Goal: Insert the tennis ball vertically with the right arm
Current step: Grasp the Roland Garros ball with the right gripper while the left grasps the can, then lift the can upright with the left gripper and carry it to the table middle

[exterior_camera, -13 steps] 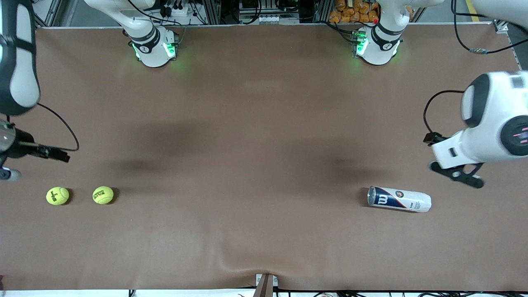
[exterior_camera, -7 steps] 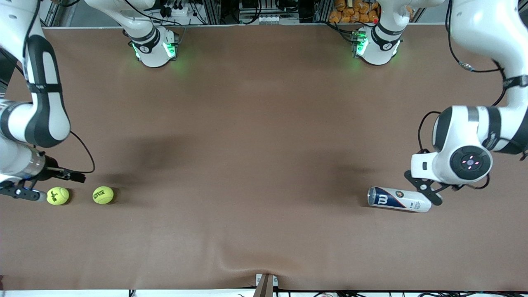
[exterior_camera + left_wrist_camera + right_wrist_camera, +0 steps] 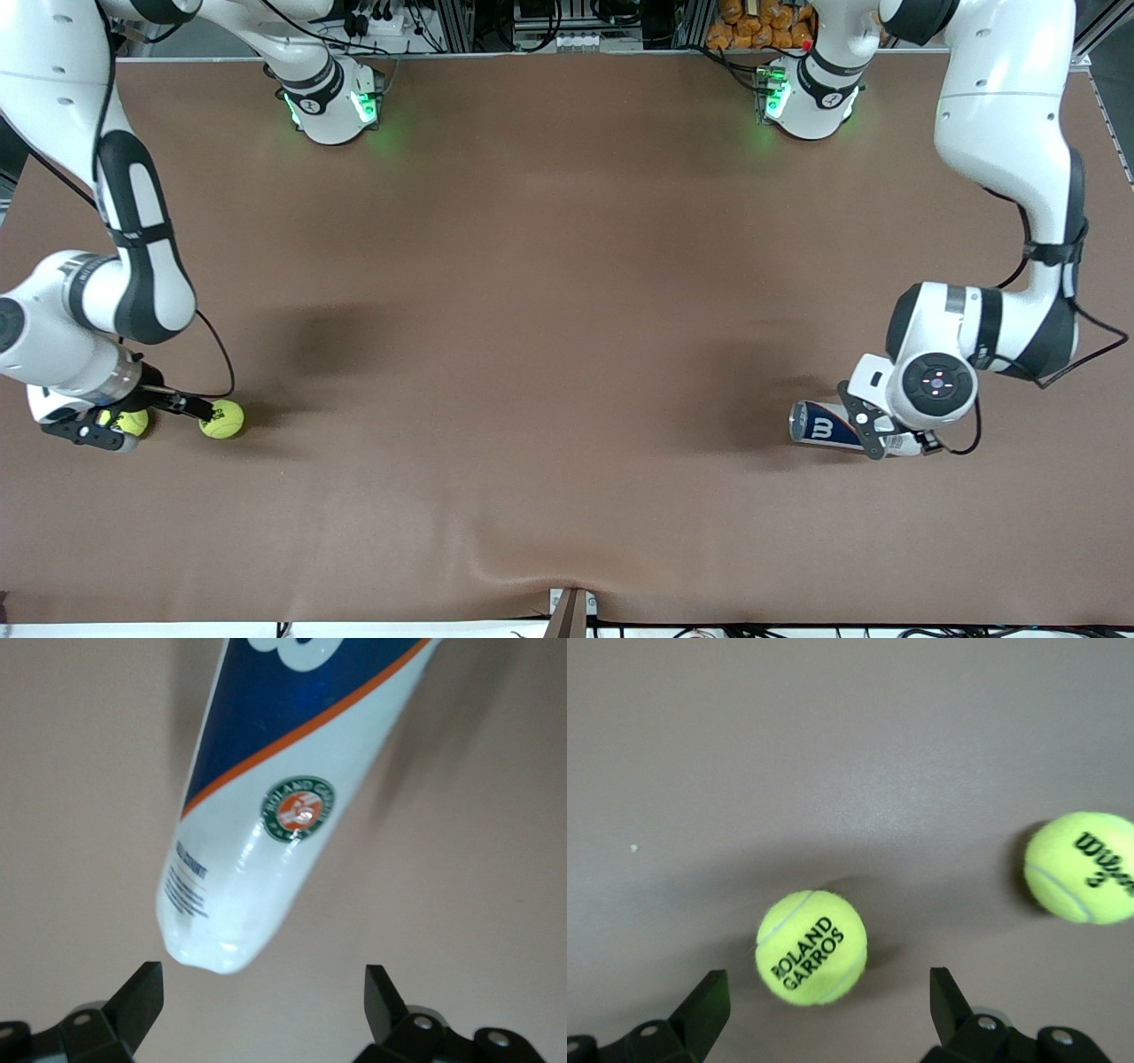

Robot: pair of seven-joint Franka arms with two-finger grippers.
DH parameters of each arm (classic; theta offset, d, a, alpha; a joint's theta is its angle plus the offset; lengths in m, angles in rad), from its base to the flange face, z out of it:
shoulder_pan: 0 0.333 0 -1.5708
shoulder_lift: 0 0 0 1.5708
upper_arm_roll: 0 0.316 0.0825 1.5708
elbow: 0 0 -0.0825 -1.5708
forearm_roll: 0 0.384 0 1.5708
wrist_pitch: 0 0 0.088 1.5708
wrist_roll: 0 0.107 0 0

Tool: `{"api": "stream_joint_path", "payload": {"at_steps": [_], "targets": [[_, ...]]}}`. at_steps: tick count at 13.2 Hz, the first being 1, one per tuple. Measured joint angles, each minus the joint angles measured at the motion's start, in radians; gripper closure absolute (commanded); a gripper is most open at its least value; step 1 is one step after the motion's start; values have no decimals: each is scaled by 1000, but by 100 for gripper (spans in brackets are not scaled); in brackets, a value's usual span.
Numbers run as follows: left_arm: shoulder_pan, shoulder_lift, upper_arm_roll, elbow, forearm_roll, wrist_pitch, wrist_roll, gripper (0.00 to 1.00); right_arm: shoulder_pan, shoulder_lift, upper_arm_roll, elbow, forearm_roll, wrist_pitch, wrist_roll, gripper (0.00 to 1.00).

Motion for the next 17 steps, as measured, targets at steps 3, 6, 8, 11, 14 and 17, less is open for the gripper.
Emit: {"api": "stream_joint_path", "payload": {"at_steps": [3, 6, 8, 11, 14, 17], "targets": [[-1, 20, -1, 1, 21, 48, 41, 0, 5, 36, 7, -15, 8, 51, 0, 0], [0, 39, 0, 1, 39, 96, 67, 0, 12, 58, 14, -16, 11, 94, 0, 0], [-1, 53, 0, 1, 54, 104, 67, 0, 25, 81, 17, -19, 11, 147, 0, 0], [-6, 74, -2, 2, 90, 107, 67, 0, 48, 105, 17, -21, 10, 169, -30, 0], [-8, 92, -2, 2, 94, 108, 67, 0, 47, 110, 13, -21, 10, 169, -65, 0], [-4, 107, 0, 2, 95, 118, 67, 0, 46, 110, 11, -21, 10, 173, -68, 67]]}}
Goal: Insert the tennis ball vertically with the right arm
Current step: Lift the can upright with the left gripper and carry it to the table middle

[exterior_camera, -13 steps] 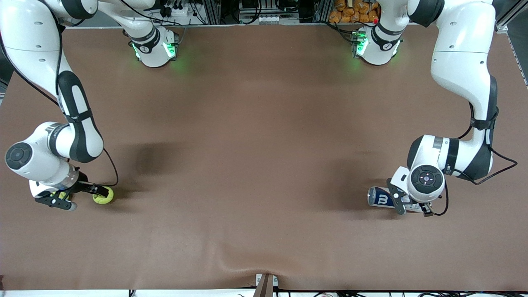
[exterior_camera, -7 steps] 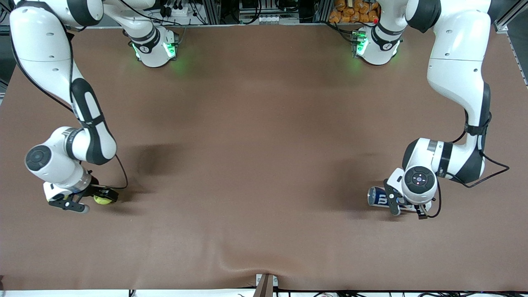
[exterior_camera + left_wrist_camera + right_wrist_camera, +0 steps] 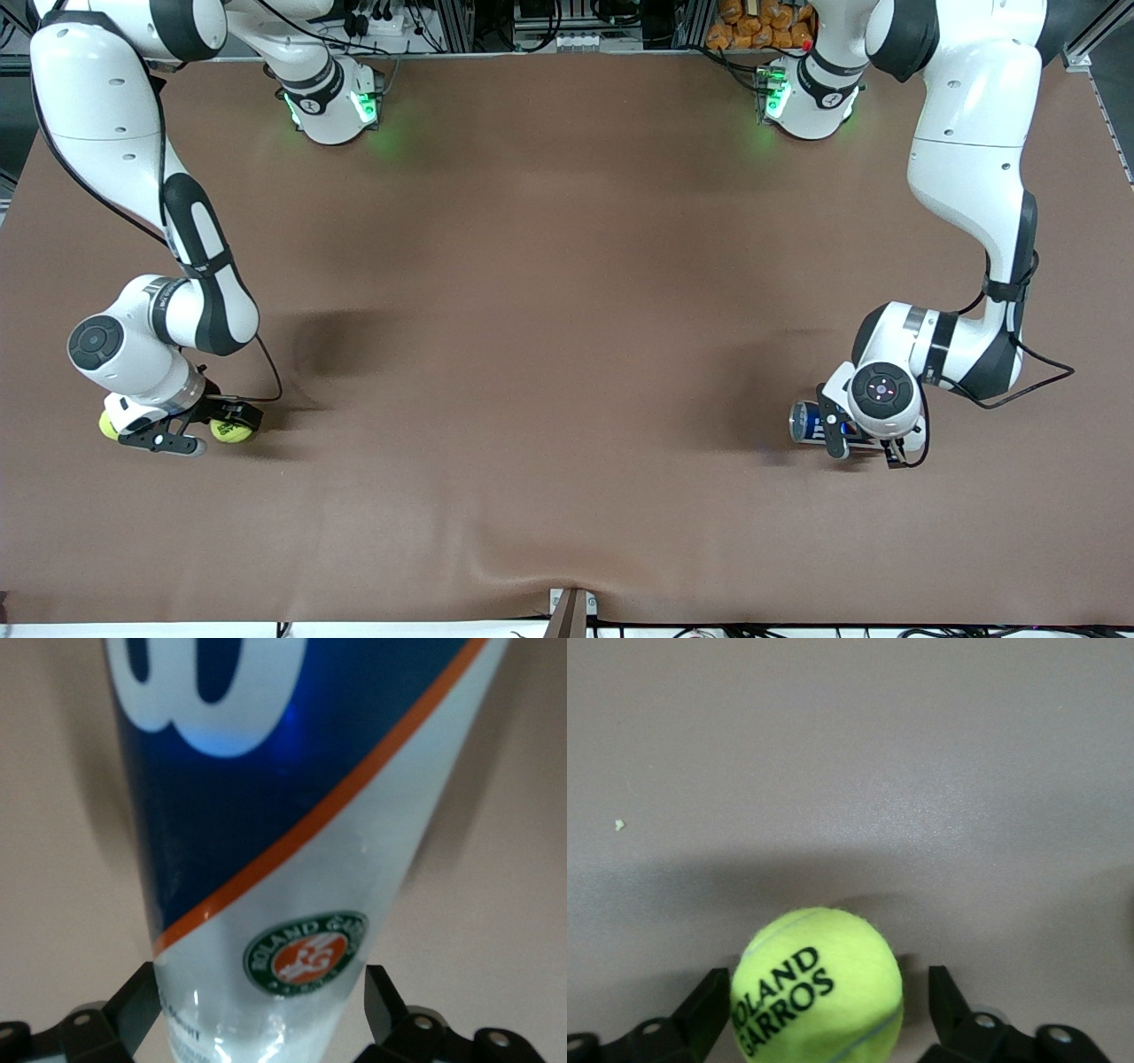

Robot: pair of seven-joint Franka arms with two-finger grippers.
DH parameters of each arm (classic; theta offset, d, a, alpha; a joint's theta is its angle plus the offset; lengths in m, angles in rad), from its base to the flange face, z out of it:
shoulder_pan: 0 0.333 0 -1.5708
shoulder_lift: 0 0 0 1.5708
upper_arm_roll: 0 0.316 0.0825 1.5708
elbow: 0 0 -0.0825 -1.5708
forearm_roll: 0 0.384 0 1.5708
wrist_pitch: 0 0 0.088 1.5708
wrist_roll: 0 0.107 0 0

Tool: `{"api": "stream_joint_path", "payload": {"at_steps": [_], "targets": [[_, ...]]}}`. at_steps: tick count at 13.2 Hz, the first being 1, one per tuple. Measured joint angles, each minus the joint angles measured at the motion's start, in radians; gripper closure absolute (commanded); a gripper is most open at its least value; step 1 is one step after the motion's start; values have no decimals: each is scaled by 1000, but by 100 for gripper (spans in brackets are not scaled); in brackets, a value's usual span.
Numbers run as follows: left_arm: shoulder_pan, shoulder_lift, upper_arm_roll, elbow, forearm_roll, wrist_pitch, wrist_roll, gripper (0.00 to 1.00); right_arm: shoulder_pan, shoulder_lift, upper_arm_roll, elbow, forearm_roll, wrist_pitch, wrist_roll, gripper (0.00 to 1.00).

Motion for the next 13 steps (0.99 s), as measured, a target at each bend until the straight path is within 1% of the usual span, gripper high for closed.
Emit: {"api": "stream_joint_path", "payload": {"at_steps": [1, 2, 5, 7, 8, 9, 10, 13], "targets": [[2, 5, 0, 0, 1, 9, 0, 0, 0, 0, 0, 0, 0, 1, 0, 92], [2, 8, 1, 0, 2, 15, 0, 0, 0, 0, 0, 0, 0, 1, 0, 100], [3, 11, 1, 0, 3, 17, 0, 0, 1, -1, 1, 1, 0, 4, 0, 100], [3, 11, 1, 0, 4, 17, 0, 30, 2, -1, 1, 6, 0, 4, 0, 100], [2, 11, 1, 1, 5, 17, 0, 43, 2, -4, 1, 12, 0, 1, 1, 100], [2, 11, 1, 2, 6, 17, 1, 45, 2, -15, 1, 20, 0, -22, 1, 100], [2, 10, 1, 5, 7, 17, 2, 45, 2, -38, -1, 32, 0, -76, 1, 100], [2, 11, 1, 9, 7, 18, 2, 44, 1, -157, -8, 88, 1, -307, 17, 100]]}}
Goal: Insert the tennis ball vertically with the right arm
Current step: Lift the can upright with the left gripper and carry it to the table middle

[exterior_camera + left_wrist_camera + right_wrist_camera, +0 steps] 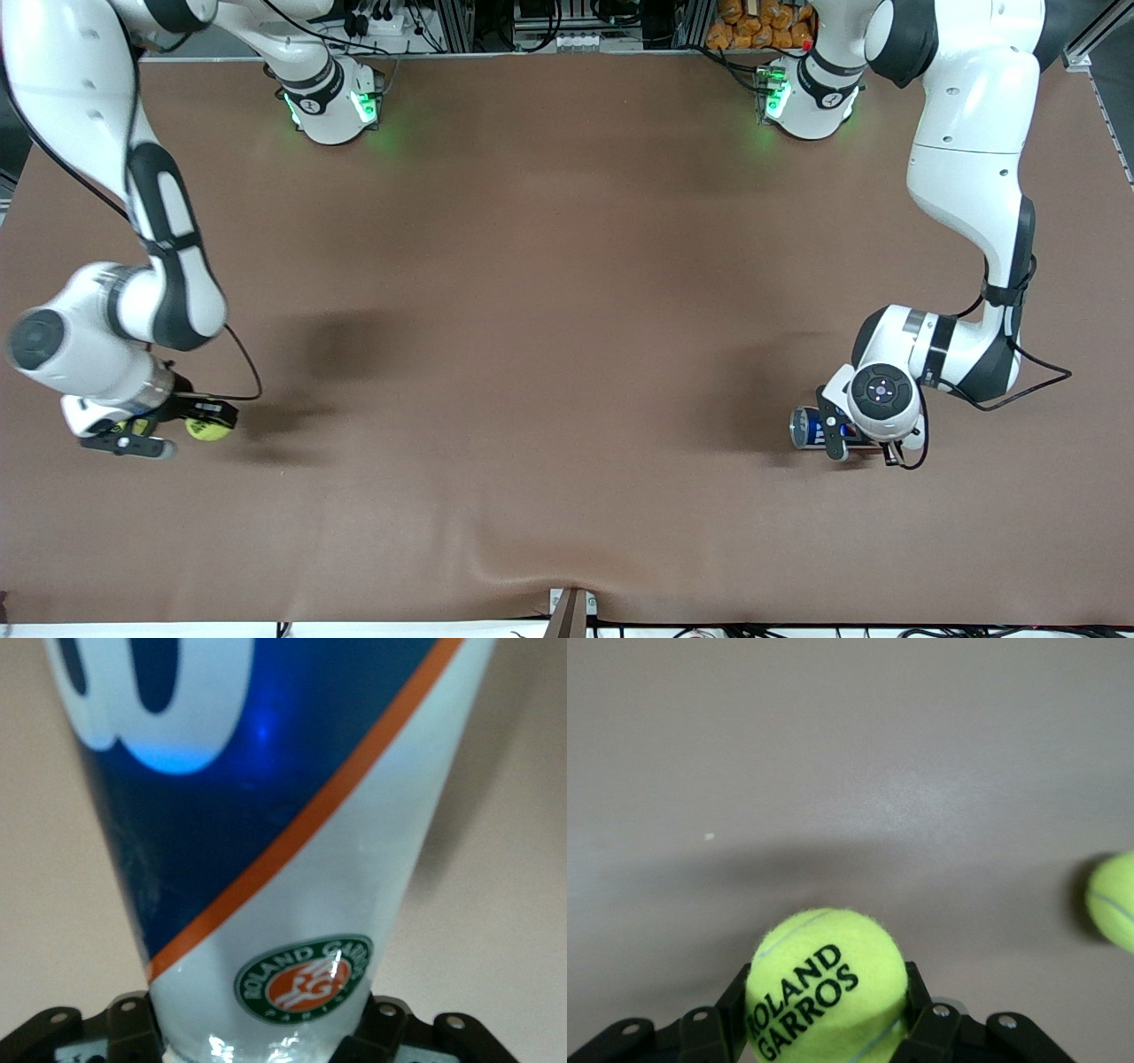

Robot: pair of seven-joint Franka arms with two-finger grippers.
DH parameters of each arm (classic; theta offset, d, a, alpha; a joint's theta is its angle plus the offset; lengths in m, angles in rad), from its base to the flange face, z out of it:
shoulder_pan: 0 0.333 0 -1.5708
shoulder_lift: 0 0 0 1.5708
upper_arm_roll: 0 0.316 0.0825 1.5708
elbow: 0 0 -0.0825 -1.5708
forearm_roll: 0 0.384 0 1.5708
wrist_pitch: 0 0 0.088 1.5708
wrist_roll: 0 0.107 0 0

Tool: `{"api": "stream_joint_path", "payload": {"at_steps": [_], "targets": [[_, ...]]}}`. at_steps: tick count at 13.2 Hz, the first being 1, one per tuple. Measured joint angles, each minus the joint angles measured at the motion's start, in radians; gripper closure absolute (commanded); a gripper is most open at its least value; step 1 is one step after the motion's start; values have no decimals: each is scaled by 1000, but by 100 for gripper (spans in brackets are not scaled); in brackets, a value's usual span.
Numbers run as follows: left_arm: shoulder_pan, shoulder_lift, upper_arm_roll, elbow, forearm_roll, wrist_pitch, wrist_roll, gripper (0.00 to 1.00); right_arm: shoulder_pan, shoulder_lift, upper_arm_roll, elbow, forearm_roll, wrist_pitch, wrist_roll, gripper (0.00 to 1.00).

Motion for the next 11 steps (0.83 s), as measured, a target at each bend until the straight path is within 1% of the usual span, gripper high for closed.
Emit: {"api": "stream_joint_path", "payload": {"at_steps": [3, 4, 7, 9, 11], "targets": [[-3, -4, -9, 30, 0, 6, 2, 44, 0, -100, -19, 79, -5, -229, 37, 100], [-3, -12, -30, 41, 0, 6, 2, 44, -1, -118, -26, 125, -11, -314, 46, 100], [-6, -52, -131, 50, -23, 3, 2, 44, -1, -141, -37, 296, -17, -589, 57, 100], [-7, -86, -194, 51, -100, 0, 2, 44, -1, -158, -40, 374, -20, -703, 61, 100], [-9, -121, -243, 51, -220, -4, -2, 44, -1, -193, -41, 410, -23, -770, 65, 100]]}}
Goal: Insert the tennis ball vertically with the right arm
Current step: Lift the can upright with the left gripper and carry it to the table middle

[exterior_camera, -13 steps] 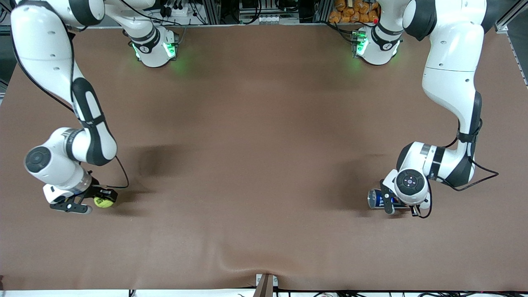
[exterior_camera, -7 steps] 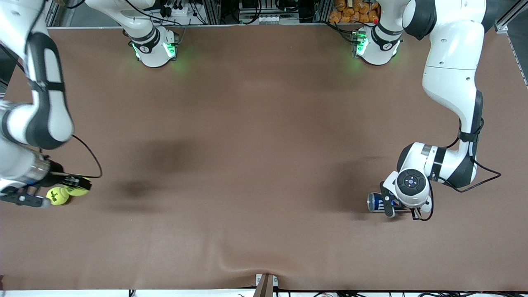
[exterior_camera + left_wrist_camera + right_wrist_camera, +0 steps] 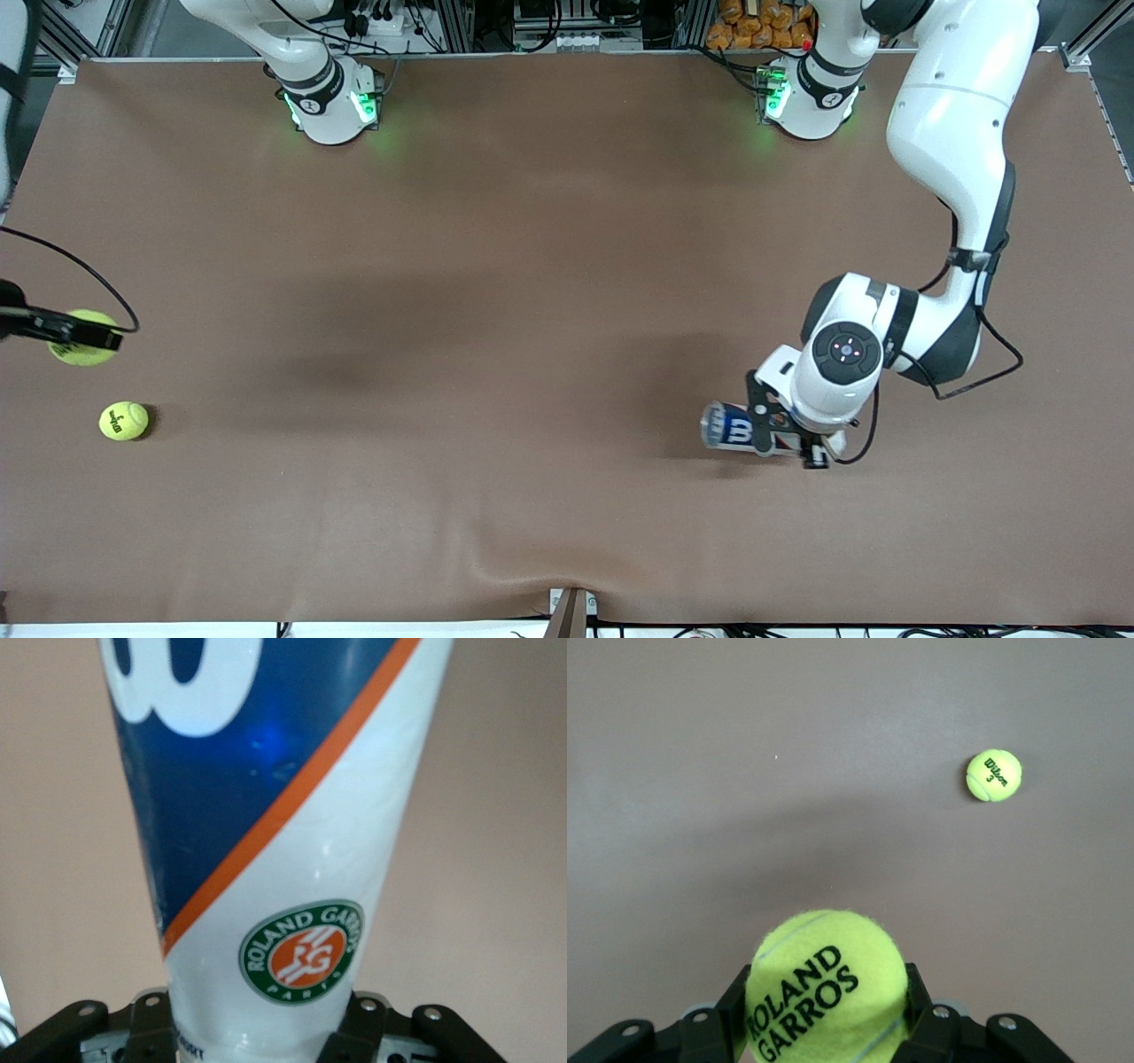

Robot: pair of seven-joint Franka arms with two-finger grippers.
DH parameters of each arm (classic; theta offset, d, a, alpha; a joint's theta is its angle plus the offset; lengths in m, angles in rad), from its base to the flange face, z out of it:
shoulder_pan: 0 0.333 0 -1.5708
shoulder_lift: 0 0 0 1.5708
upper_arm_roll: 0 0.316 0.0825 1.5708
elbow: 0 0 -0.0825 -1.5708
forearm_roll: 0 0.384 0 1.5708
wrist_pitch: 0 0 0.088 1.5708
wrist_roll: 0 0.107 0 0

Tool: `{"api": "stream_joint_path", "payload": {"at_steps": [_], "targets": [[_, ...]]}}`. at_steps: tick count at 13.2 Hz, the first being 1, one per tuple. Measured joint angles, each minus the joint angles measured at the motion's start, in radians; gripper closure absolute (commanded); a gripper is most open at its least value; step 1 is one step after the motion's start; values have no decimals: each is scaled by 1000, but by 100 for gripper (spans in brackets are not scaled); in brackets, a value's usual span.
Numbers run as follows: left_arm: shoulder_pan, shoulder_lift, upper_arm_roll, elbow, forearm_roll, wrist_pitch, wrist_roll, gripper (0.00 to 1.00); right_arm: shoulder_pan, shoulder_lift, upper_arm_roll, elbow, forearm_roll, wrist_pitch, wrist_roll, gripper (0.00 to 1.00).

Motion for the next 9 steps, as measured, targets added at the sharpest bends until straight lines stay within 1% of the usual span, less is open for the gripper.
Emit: {"api": "stream_joint_path", "payload": {"at_steps": [2, 3, 6, 7, 9], "targets": [[0, -20, -45, 0, -138, -3, -27, 45, 0, -45, -1, 9, -1, -49, 2, 100], [1, -21, -82, 0, -183, -3, -69, 44, -2, -62, -1, 9, -1, -61, 3, 100], [-17, -22, -218, 12, -205, 27, -322, 46, -3, -72, -1, 8, -1, -64, 3, 100], [-41, -22, -237, 16, -205, 52, -402, 45, -3, -71, -1, 7, -2, -64, 3, 100], [-101, -20, -240, 17, -209, 134, -549, 45, -3, -69, -1, 6, -2, -64, 3, 100]]}}
